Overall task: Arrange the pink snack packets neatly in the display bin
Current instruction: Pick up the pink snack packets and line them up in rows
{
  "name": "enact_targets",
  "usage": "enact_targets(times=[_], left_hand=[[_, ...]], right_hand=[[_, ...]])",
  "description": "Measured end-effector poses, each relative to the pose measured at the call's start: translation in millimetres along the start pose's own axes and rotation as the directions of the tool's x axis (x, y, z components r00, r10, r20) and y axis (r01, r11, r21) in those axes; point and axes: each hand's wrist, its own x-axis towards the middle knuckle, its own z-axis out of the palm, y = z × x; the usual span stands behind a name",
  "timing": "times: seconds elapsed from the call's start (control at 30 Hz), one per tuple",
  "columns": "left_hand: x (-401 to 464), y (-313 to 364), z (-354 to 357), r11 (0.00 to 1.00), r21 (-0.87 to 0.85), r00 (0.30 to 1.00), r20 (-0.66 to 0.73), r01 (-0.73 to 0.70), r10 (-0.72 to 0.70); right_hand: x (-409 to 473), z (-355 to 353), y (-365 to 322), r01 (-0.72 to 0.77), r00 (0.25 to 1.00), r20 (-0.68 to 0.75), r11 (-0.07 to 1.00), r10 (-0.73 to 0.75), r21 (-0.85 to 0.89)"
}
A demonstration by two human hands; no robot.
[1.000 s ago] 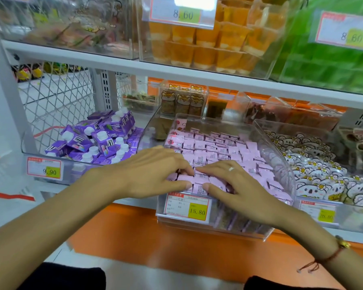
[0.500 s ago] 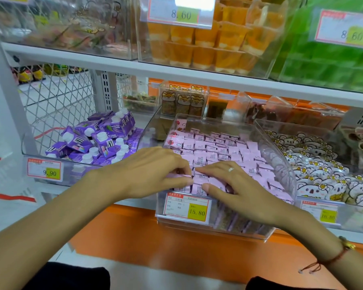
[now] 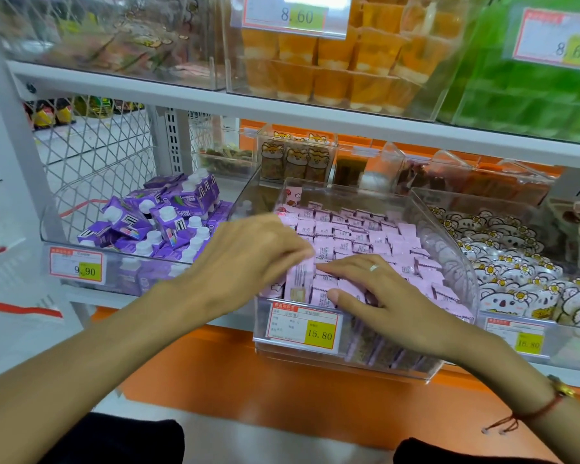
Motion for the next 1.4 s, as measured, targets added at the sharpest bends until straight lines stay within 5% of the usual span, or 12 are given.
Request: enact_targets(times=[0.07, 0.2, 0.37, 0.57, 0.6, 0.67, 0.77, 0.87, 0.97, 1.1, 1.27, 1.4], left_hand=[[1.1, 3.0, -5.8, 0.994, -0.081, 0.984, -0.16, 0.066, -0.078], [2.9, 6.7, -14.9, 0.957, -0.227, 0.951, -0.209, 0.18, -0.229], [9.9, 3.9, -33.1, 0.807, -0.536, 0.821, -0.327, 0.248, -0.469], [12.2, 11.1, -25.9, 0.504, -0.809, 0.747, -0.127, 0.303, -0.653], [11.6, 10.2, -24.0, 0.504, -0.79, 0.75, -0.087, 0.348, -0.655], [9.6, 1.9, -23.5, 0.665, -0.623, 0.801, -0.101, 0.412, -0.59], [6.9, -2.5, -31.9, 0.824, -0.469, 0.93, -0.013, 0.318, -0.367], [3.7, 3.5, -35.1, 0.775, -0.551, 0.951, 0.169, 0.309, -0.26], [5.1, 8.5, -31.2, 0.76, -0.566, 0.947, 0.182, 0.32, -0.264], [9.4, 12.8, -25.5, 0.599, -0.705, 0.921, 0.223, 0.379, -0.319], [7.9, 12.3, -20.3, 0.629, -0.66, 0.912, 0.281, 0.41, -0.299], [6.4, 14.5, -18.0, 0.69, -0.64, 0.94, 0.186, 0.337, -0.287]], right_hand=[[-0.1, -0.5, -0.4, 0.003, 1.0, 0.006, 1.0, -0.003, -0.005], [-2.3, -3.3, -6.9, -0.022, 1.0, -0.003, 0.999, 0.022, 0.023], [-2.2, -7.8, -30.7, -0.029, 0.966, -0.246, 0.977, 0.082, 0.212], [4.1, -11.2, -59.1, 0.16, 0.91, -0.391, 0.752, 0.138, 0.639], [4.0, -14.1, -61.7, 0.176, 0.901, -0.403, 0.714, 0.161, 0.678], [3.8, -17.9, -60.9, 0.126, 0.911, -0.346, 0.647, 0.225, 0.752], [5.1, -20.9, -53.8, -0.004, 0.918, -0.212, 0.543, 0.334, 0.84], [6.9, -21.1, -53.1, -0.043, 0.915, -0.167, 0.501, 0.366, 0.864], [7.1, -19.0, -52.5, -0.008, 0.914, -0.199, 0.507, 0.353, 0.862], [6.1, -18.7, -55.8, 0.113, 0.896, -0.316, 0.529, 0.312, 0.841], [6.0, -19.0, -57.3, 0.163, 0.856, -0.406, 0.579, 0.32, 0.799], [8.5, -15.6, -53.3, 0.113, 0.872, -0.399, 0.677, 0.283, 0.727]])
